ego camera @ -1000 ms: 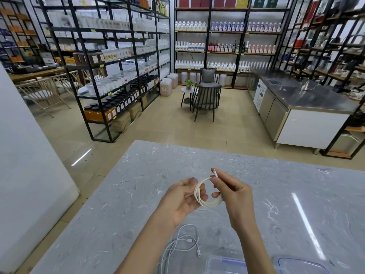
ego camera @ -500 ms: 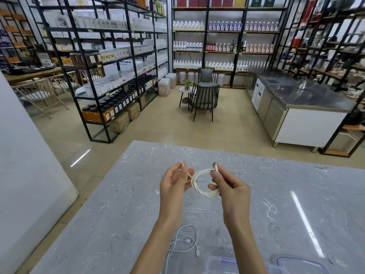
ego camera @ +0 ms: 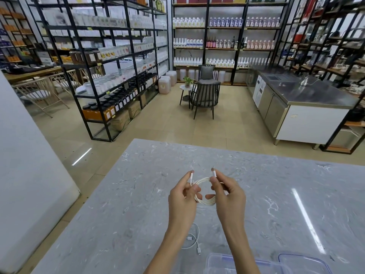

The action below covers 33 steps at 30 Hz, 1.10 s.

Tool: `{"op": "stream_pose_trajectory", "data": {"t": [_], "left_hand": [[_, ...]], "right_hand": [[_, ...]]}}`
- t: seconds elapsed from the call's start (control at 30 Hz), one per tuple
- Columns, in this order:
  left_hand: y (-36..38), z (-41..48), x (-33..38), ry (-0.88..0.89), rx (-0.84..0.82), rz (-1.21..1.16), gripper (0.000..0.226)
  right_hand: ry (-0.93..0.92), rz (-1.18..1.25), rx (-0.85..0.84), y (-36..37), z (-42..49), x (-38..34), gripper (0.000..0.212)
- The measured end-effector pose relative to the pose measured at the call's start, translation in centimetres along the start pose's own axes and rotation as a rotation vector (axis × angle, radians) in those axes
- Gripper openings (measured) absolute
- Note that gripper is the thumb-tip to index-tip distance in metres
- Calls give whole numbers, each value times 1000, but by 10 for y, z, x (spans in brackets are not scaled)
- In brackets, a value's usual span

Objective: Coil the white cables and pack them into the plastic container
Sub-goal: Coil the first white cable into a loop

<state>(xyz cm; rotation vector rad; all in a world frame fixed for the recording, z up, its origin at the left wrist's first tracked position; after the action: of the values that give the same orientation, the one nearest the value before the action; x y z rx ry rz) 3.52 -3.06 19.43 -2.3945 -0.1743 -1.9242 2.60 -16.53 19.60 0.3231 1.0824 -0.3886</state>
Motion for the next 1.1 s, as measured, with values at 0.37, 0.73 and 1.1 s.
{"op": "stream_pose_trajectory", "data": {"t": [0.37, 0.73, 1.1], "left_hand": [[10, -14, 10, 384, 37, 234, 48], [9, -7, 7, 326, -61, 527, 62], [25, -13, -26, 261, -203, 600, 58]], "right_hand": [[196, 40, 13, -13, 7, 7, 8], [282, -166, -481, -14, 2, 10, 8], [700, 498, -376, -49, -38, 23, 19]]}}
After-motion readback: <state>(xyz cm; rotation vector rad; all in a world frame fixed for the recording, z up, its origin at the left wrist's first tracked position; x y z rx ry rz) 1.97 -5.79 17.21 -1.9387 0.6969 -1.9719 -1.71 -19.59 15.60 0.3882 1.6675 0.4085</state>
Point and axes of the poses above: each hand's wrist, its own z-axis towards the middle knuckle, its own y-axis out of the palm, x = y × z, the point moved 4 cm from there along z, towards the middle knuckle, and after that the axes turned 15 degrees about -y, right-handed, at the moved point
